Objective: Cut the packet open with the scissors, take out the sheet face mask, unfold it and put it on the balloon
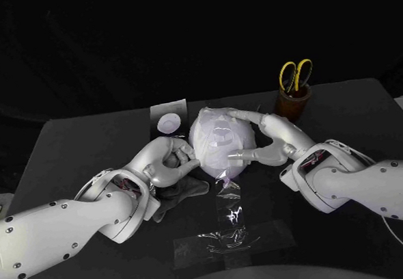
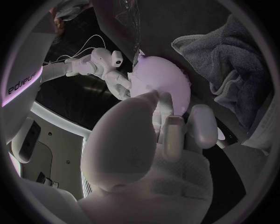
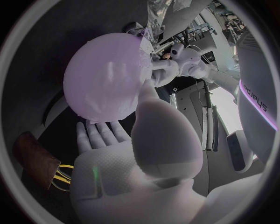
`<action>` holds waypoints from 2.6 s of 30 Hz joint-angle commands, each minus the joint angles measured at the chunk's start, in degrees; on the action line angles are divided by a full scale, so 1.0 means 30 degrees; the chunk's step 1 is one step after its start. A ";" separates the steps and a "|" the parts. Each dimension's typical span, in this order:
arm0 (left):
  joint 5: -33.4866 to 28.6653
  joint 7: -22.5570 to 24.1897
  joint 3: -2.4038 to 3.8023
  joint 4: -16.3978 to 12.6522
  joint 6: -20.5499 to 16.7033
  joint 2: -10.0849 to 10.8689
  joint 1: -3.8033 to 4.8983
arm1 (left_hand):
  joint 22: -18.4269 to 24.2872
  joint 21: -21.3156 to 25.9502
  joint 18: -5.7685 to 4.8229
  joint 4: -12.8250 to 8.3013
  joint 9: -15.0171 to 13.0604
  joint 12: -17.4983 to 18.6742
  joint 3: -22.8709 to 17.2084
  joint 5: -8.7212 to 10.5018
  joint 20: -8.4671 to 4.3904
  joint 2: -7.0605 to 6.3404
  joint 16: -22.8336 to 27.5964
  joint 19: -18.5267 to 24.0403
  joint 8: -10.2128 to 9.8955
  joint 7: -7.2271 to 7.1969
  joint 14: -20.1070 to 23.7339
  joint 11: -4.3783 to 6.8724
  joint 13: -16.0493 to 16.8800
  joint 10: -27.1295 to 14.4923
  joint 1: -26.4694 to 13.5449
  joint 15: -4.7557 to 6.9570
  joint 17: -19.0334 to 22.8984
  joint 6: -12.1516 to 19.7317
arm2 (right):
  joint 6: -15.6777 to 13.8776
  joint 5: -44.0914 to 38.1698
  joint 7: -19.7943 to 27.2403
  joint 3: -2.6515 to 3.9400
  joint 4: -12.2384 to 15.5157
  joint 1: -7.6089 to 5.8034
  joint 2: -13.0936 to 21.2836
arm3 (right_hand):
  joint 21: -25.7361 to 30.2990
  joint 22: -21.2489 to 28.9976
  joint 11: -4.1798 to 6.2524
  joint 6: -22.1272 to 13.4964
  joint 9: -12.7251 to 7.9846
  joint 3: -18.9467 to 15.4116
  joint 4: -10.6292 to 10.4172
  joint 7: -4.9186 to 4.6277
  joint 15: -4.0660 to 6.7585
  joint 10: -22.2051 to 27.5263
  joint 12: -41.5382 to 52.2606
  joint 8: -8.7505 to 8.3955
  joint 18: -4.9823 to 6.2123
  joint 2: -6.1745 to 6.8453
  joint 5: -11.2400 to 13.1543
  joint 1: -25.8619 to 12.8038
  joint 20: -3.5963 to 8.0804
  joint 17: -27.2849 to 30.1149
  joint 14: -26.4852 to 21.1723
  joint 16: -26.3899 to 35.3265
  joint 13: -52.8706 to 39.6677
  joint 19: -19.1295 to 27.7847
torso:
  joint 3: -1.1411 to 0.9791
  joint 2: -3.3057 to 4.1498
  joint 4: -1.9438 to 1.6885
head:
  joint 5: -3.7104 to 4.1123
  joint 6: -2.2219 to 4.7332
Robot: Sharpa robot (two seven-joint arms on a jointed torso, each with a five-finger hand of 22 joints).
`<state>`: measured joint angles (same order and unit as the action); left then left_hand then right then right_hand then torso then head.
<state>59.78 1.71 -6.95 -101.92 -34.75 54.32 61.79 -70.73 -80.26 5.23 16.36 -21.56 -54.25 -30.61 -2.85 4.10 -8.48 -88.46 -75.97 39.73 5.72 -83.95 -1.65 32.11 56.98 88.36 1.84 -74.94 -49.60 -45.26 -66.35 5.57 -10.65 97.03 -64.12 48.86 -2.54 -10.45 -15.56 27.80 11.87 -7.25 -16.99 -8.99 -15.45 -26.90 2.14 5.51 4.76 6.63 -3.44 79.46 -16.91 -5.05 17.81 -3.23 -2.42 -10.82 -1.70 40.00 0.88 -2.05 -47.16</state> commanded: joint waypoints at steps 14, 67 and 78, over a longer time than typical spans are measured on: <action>-0.2531 0.0954 0.0051 -0.0237 0.0109 0.0466 -0.0006 | -0.0432 -0.0328 -0.0305 -0.0840 -0.0599 -0.0162 -0.3196 -0.0017 -0.0077 -0.0713 -0.0175 -0.0300 0.0591 -0.0062 -0.1728 0.0124 0.0207 0.0658 -0.1130 0.0085 -0.4203 0.0168 | 0.0761 -0.0073 -0.0107 -0.0069 -0.0016 0.0101 0.0007 | -0.0101 -0.0031 -0.0032 0.0134 0.0026 0.0111 0.0028 -0.2688 0.0015 0.0118 0.0090 0.0128 0.0095 -0.0171 0.0101 0.0040 0.0017 0.0030 -0.0181 0.0104 -0.0017 -0.0161 | 0.0017 0.0008 -0.0014 | 0.0070 0.0086; -0.6446 0.0520 0.0164 0.0749 0.1915 0.1068 -0.0003 | 0.0105 -0.0050 -0.0176 -0.1808 -0.0718 0.0425 -0.3718 -0.0013 -0.0119 -0.1671 0.0009 0.0148 0.0652 -0.0099 -0.1570 0.0124 -0.0007 0.0429 -0.2416 0.0089 -0.3784 0.0135 | 0.0763 -0.0091 -0.0106 -0.0069 -0.0064 0.0171 -0.0011 | -0.0121 -0.0069 -0.0032 0.0136 0.0000 0.0129 0.0036 -0.2692 0.0012 0.0172 0.0088 0.0126 0.0091 -0.0215 0.0102 0.0062 0.0018 0.0059 -0.0233 0.0129 -0.0015 -0.0226 | 0.0002 -0.0006 0.0005 | 0.0097 0.0382; -0.6467 0.0793 0.0191 0.0884 0.3041 0.1064 -0.0002 | 0.5435 0.3401 0.0969 -0.2672 0.0796 0.2153 0.1399 -0.0014 0.1238 -0.2522 0.2711 0.4752 -0.1776 0.1580 0.1590 -0.1580 -0.1092 -0.3488 -0.4276 -0.1440 0.1842 0.3227 | 0.0778 -0.0091 -0.0080 -0.0069 -0.0072 0.0189 -0.0043 | -0.0121 -0.0069 -0.0032 0.0136 0.0000 0.0129 0.0036 -0.2692 0.0012 0.0172 0.0088 0.0126 0.0091 -0.0215 0.0102 0.0062 0.0018 0.0059 -0.0233 0.0129 -0.0015 -0.0226 | -0.0012 0.0010 0.0005 | 0.0107 0.0397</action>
<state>40.84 3.31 -6.50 -99.26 -27.99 57.55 61.79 -54.83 -70.34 7.56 8.37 -19.24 -47.98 -26.74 -2.98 7.72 -16.38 -80.56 -62.06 34.51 10.45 -79.46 -6.37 28.99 46.85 75.60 -2.39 -69.95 -40.19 -44.86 -66.40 5.81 -10.63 96.89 -63.87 48.83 -2.54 -10.59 -15.66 27.92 11.77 -7.25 -16.99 -9.10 -15.45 -26.59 2.25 5.51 4.76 6.40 -3.44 79.69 -16.91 -4.95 17.40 -3.23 -2.42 -11.24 -1.71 40.00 0.90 -1.77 -45.95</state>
